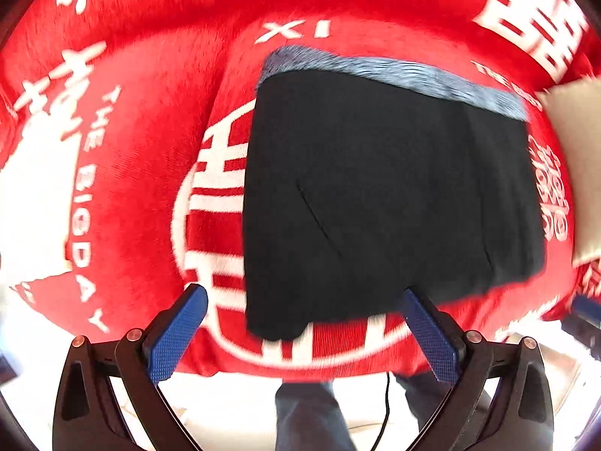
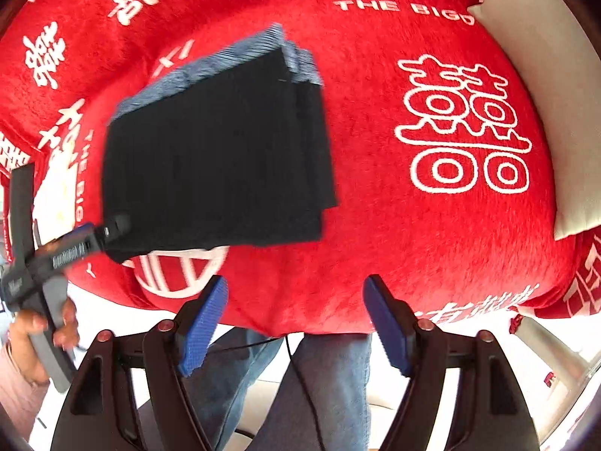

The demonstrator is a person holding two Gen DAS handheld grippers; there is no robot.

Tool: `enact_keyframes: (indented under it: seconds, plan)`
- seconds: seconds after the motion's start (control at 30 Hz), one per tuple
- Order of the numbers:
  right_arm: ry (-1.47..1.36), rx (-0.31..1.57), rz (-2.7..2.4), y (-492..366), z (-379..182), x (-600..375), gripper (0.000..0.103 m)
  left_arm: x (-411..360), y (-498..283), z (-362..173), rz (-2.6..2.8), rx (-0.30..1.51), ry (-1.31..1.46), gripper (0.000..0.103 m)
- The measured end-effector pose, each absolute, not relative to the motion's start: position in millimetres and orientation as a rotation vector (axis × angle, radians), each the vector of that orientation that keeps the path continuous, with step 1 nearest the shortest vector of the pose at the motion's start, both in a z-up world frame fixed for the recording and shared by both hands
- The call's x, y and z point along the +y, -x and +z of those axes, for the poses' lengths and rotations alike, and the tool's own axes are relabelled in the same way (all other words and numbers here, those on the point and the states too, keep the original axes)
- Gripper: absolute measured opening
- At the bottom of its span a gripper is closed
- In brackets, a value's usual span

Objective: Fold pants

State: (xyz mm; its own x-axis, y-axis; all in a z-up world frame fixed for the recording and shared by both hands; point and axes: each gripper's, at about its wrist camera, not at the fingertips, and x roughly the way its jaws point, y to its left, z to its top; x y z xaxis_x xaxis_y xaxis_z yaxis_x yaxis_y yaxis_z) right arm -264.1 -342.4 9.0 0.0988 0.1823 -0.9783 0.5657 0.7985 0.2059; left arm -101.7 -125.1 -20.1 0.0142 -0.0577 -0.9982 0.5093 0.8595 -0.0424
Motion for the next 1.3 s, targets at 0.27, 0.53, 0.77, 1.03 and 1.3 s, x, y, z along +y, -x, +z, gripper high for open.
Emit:
enact_keyframes:
  seconds: [0.27,0.53,0.77,1.03,1.3]
  plan:
    - [-0.547,1.36,-0.427,253.5,48.2,-305.7,0.094,-115.7,129.9,47.9,-0.423,1.37,-0.409,0.103]
    - [-0.452,1.343,-0.508,248.5,71.8,-288.4,0.094,-106.5,128.9,65.1,-0.409,1.349,-0.455,0.103]
    - [-0.467,1.392,-0.483,247.7,72.0,-283.4,0.094,-105.0,135.6,66.6,-0.42,1.373,-0.468,0.103]
    - [-0.497,1.418,-0.488,245.8,71.3,-286.5,0.094,-107.9,134.5,67.3,-0.434,1.385,-0.47,0.103]
    - [-0.498,1.432,-0.482,243.7,70.7,-288.7,0.094,-112.0,135.1,65.8,-0.446,1.403,-0.475,0.103]
